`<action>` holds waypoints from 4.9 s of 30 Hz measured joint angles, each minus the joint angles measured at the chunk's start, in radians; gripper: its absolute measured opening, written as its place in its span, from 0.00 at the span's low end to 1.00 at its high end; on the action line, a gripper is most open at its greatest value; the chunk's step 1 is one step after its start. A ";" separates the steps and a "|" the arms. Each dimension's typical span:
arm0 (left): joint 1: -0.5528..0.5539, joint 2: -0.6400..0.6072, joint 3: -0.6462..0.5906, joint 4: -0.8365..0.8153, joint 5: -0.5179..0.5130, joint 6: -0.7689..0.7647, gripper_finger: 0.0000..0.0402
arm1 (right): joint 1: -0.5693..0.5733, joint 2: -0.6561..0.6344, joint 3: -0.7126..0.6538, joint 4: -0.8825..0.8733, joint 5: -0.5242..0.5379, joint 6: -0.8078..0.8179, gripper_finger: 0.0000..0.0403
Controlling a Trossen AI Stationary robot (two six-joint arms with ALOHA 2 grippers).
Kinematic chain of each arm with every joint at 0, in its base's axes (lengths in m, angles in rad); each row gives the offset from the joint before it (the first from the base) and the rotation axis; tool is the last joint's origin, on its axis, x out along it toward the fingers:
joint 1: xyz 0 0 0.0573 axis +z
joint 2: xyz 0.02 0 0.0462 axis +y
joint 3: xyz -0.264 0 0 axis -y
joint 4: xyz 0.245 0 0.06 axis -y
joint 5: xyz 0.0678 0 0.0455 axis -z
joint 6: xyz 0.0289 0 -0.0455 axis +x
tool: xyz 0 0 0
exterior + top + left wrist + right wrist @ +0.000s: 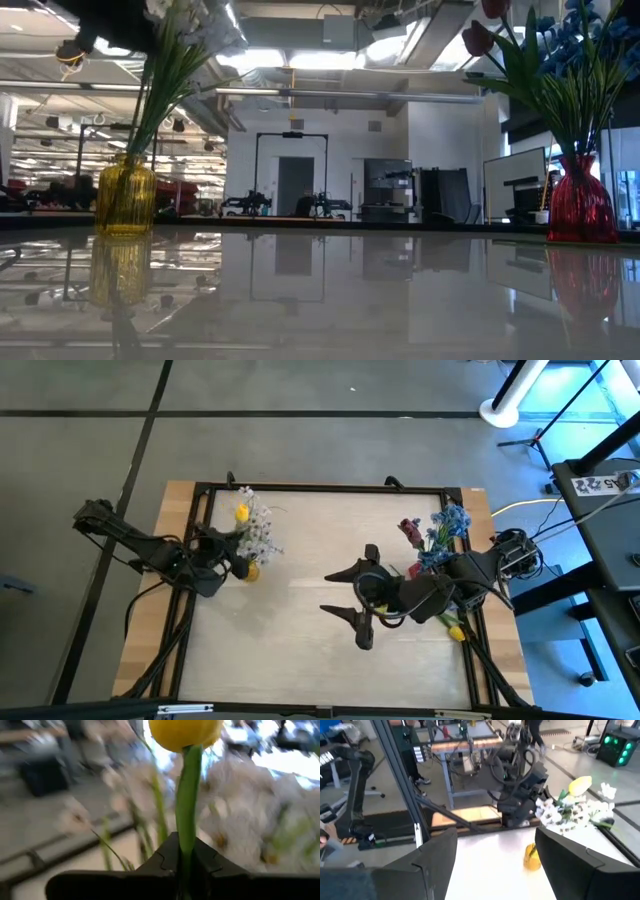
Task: Sort flowers into vase by color
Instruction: Put the bottom yellow flower into the yellow vase, then put the yellow flower into the yellow vase
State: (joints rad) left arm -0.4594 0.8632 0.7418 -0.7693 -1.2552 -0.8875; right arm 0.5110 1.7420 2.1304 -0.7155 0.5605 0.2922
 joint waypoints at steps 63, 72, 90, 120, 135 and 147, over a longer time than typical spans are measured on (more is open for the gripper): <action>0.225 -0.132 0.620 -0.314 0.923 0.117 0.36 | 0.521 0.096 -0.212 -0.834 -0.569 1.579 0.67; 0.220 -0.094 0.620 -0.243 0.923 0.157 0.36 | 0.472 -0.088 -0.734 -0.773 -0.647 1.750 0.67; 0.136 -0.059 0.619 -0.240 0.892 0.111 0.36 | 0.251 -0.107 -1.390 -0.319 -0.912 1.322 0.47; 0.136 -0.058 0.619 -0.315 0.852 0.112 0.36 | 0.268 -0.070 -0.847 -0.431 -0.538 0.489 0.02; 0.136 -0.058 0.619 -0.315 0.851 0.102 0.36 | 0.177 -0.068 -0.900 -0.402 -0.151 -0.993 0.09; 0.136 -0.058 0.619 -0.315 0.830 0.082 0.36 | -0.018 -0.068 -1.019 -0.106 -0.198 -1.438 0.10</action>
State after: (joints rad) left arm -0.3237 0.8051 1.3609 -1.0843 -0.4256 -0.8055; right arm 0.4926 1.6737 1.1114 -0.8215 0.3622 -1.1462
